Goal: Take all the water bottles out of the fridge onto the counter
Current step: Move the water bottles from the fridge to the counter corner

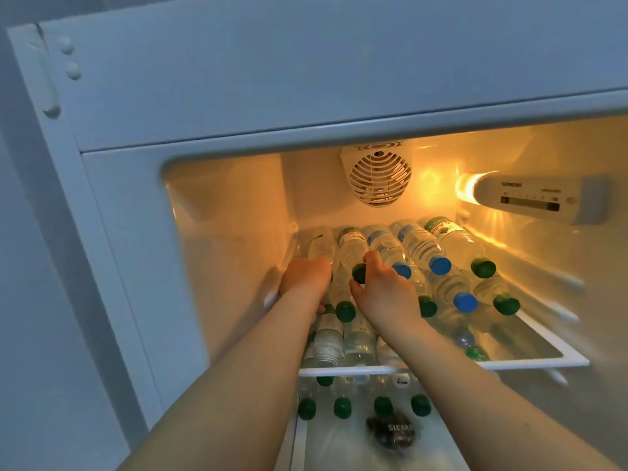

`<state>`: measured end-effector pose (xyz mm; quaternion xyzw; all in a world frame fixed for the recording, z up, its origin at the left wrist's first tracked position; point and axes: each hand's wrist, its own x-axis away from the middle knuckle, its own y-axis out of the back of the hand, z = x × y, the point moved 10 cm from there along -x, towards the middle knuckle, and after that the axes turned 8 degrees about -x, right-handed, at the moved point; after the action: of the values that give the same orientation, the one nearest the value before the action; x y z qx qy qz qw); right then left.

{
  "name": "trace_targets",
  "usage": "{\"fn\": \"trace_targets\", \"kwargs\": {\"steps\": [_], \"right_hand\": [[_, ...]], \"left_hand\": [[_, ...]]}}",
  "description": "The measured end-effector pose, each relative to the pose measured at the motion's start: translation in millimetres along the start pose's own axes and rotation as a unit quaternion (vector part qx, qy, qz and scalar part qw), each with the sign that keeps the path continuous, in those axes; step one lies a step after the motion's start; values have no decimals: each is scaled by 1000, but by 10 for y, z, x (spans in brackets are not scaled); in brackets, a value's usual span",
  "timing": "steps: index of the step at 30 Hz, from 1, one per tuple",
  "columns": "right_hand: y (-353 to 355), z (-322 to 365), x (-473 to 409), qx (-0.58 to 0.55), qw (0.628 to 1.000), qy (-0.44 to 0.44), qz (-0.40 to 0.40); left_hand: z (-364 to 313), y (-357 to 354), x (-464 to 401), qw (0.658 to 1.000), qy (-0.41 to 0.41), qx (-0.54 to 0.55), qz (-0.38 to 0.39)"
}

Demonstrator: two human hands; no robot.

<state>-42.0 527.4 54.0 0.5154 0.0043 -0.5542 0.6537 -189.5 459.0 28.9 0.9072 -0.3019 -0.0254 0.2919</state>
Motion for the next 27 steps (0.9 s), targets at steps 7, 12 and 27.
{"fn": "trace_targets", "kwargs": {"steps": [7, 12, 27], "right_hand": [[-140, -35, 35, 40, 998, 32, -48], [-146, -107, -16, -19, 998, 19, -51], [-173, -140, -23, -23, 997, 31, -61]], "left_hand": [[-38, -76, -41, 996, -30, -80, 16], [-77, -56, -82, 987, -56, -147, -12], [-109, -107, -103, 972, -99, -214, -17]]}}
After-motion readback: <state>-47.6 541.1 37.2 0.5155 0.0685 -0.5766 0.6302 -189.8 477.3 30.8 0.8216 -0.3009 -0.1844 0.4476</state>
